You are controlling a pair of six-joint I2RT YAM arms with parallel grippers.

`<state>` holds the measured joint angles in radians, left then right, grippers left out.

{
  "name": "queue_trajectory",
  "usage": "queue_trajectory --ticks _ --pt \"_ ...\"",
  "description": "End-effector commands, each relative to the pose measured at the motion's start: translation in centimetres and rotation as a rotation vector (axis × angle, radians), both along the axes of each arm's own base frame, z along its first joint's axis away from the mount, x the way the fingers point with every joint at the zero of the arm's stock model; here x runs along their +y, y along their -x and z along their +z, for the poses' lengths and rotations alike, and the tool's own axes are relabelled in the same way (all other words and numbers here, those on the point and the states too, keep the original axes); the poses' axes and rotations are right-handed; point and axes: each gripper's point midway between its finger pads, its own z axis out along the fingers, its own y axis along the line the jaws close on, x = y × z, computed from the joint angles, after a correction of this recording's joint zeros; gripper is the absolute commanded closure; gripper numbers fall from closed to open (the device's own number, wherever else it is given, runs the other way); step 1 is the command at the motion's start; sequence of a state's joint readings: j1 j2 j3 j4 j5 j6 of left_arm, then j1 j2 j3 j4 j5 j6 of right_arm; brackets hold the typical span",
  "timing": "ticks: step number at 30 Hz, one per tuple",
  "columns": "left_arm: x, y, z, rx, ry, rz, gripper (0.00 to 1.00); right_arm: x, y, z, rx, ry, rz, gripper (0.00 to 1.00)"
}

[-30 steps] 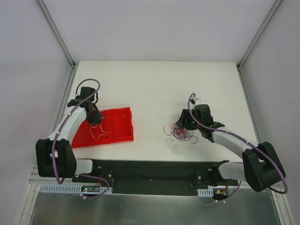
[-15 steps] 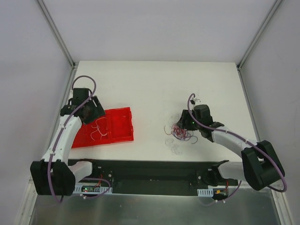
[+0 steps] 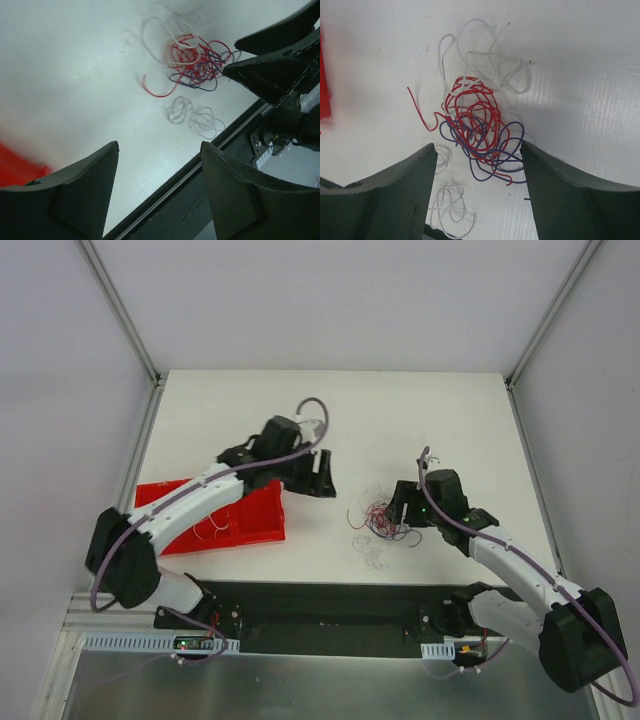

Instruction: Untangle the cables

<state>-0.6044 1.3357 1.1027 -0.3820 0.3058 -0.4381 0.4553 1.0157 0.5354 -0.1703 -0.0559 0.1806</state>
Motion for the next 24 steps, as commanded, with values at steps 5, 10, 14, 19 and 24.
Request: queue_trajectory --ticks 5,10,14,19,24 --pt "-13.0 4.8 -6.2 0.132 0.005 -0.319 0.37 1.4 1.7 -1.9 0.12 -0.057 0.043 0.33" --pt "-13.8 5.7 -9.7 0.209 -0.053 -0.309 0.43 0.2 1.7 -2.5 0.114 -0.021 -0.013 0.35" --pt "-13.7 6.3 -10.9 0.236 -0.068 -0.332 0.44 -0.7 2.0 -2.1 0.078 0.0 -0.023 0.35" --pt "-14.5 7.0 -12.4 0.278 -0.077 -0.371 0.51 -1.3 2.7 -1.1 0.057 0.013 -0.023 0.35" --pt "-14.4 7.0 -13.5 0.285 -0.098 -0.38 0.64 -1.9 3.7 0.3 0.013 0.031 0.003 0.34"
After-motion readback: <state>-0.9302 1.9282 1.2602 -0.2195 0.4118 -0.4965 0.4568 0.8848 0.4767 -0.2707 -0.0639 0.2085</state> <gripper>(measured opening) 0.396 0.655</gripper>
